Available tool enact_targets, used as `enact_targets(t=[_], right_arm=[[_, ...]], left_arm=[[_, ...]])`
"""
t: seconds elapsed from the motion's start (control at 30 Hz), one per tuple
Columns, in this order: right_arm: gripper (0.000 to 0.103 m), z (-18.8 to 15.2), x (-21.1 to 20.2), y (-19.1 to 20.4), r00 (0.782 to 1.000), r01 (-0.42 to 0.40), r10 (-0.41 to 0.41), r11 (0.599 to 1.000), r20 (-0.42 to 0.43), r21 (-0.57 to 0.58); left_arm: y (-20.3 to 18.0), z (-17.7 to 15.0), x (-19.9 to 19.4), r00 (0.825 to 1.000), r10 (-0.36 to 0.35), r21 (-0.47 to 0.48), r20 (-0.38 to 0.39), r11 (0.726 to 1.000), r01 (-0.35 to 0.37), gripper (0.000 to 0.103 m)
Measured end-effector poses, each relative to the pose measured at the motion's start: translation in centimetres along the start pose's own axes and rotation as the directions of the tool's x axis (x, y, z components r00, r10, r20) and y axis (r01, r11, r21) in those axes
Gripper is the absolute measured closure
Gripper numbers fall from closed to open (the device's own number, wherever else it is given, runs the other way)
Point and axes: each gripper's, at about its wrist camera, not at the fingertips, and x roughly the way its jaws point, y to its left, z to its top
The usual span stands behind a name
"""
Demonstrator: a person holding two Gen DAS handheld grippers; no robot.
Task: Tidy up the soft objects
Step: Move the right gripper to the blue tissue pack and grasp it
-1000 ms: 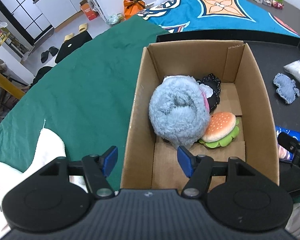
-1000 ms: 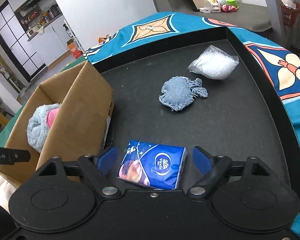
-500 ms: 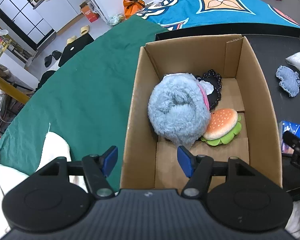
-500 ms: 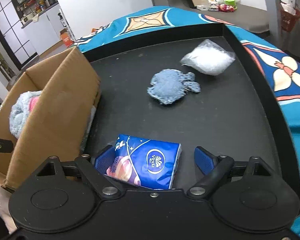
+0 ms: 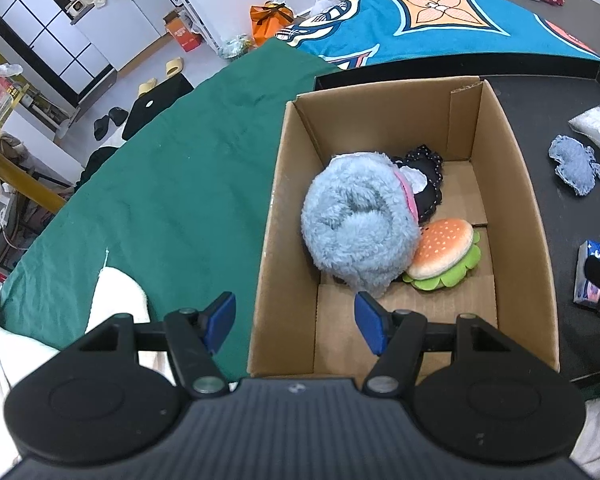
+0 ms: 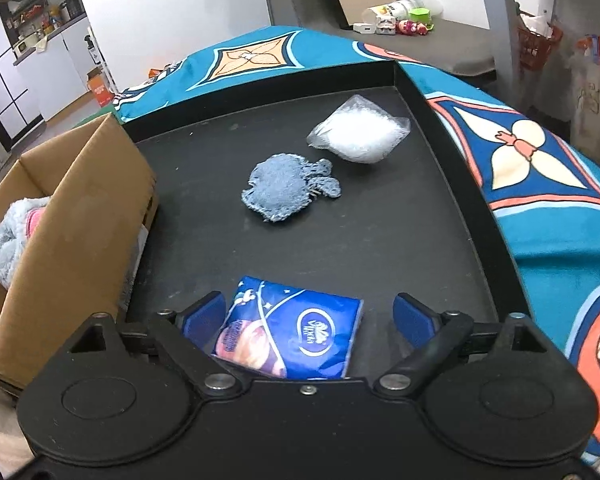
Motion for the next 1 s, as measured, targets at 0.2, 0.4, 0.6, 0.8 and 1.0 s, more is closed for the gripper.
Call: enact_targets(t=[0.2, 0.4, 0.6, 0.8, 1.0], right_arm=[[0.005, -0.2, 1.1, 1.1, 1.0, 0.008, -0.008, 1.0, -0.006, -0.015], [0.004, -1.0, 1.3, 1.0, 0.999, 0.046, -0.048, 0.997, -0.023, -0.055], [0.005, -2.0, 0.5, 0.1, 0.995, 0.097, -0.099, 0.993, -0.031, -0.073], [0.006, -1.9, 0.2, -0.8, 0.99, 0.137, -0.137, 0.989, -0.016, -0.05], [0.011, -1.6, 0.8, -0.4, 0.993, 0.114, -0.115, 0.99, 0.0, -0.079]], left_arm=[[-0.2, 0.0, 0.0, 1.0, 0.004, 0.01, -0.004, 1.0, -0.004, 0.039], [-0.3, 0.0, 0.1, 1.0, 0.001, 0.018, -0.019, 1.0, -0.001, 0.039], [-0.2, 0.0, -0.2, 1.0, 0.003, 0.013, -0.012, 1.0, -0.003, 0.039], [0.0, -0.2, -0.5, 1.0, 0.003, 0.006, -0.004, 1.0, -0.003, 0.039], [-0.1, -0.1, -0.4, 1.0, 0.004, 0.011, -0.008, 1.0, -0.004, 0.039]])
